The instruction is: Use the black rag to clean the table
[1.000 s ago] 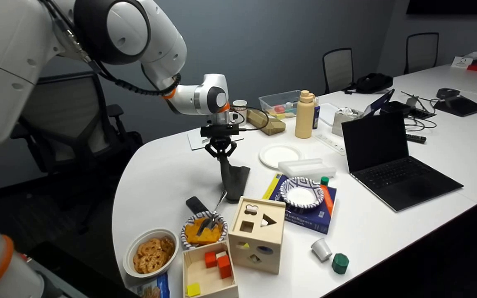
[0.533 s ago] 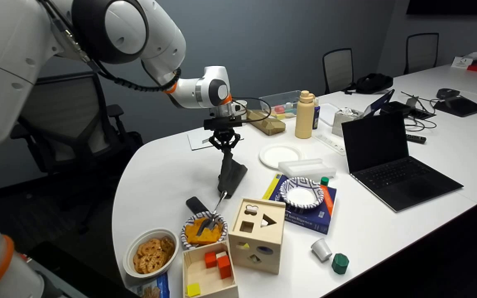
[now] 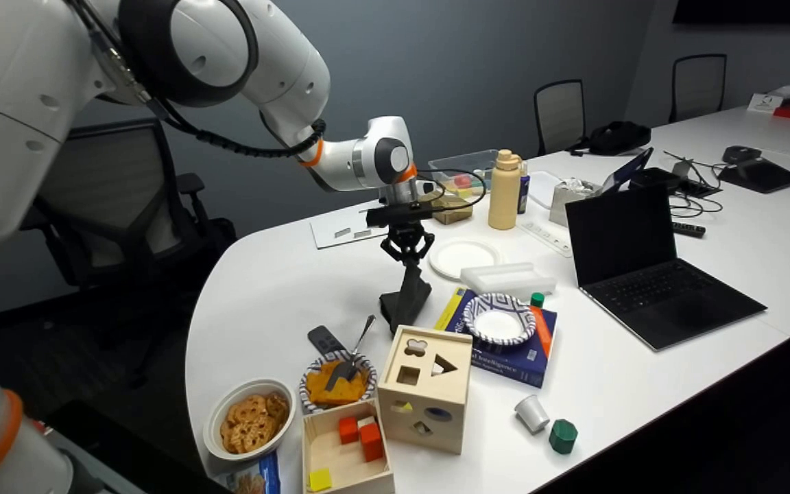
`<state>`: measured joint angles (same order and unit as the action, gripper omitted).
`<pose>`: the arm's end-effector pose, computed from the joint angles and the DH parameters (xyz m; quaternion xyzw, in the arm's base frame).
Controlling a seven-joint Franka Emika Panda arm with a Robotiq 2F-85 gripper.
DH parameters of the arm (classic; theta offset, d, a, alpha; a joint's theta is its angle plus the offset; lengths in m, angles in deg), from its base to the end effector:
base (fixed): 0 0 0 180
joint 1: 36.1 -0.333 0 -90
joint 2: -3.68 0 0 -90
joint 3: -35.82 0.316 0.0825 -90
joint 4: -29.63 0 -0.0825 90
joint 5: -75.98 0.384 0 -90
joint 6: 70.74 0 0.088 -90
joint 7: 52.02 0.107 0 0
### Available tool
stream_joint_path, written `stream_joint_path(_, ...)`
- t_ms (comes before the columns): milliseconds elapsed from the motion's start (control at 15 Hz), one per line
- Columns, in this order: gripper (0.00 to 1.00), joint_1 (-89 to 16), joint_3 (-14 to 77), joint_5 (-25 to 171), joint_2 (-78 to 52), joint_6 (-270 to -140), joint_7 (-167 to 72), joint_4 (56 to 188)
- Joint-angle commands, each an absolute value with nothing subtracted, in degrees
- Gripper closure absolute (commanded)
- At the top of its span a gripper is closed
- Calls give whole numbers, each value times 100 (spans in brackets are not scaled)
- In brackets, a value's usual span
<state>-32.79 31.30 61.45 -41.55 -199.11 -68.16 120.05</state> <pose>0.6782 -0.0941 0.1652 0.9765 0.1655 -0.0872 0.1067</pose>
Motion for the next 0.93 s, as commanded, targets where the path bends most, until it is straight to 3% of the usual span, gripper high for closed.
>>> stream_joint_path(0, 99, -3250, 3194, 6090, -4457, -19892, -6831, 11938)
stream_joint_path(867, 99, -3379, 4073, 6215, -4905, -19849, -7883, 11461)
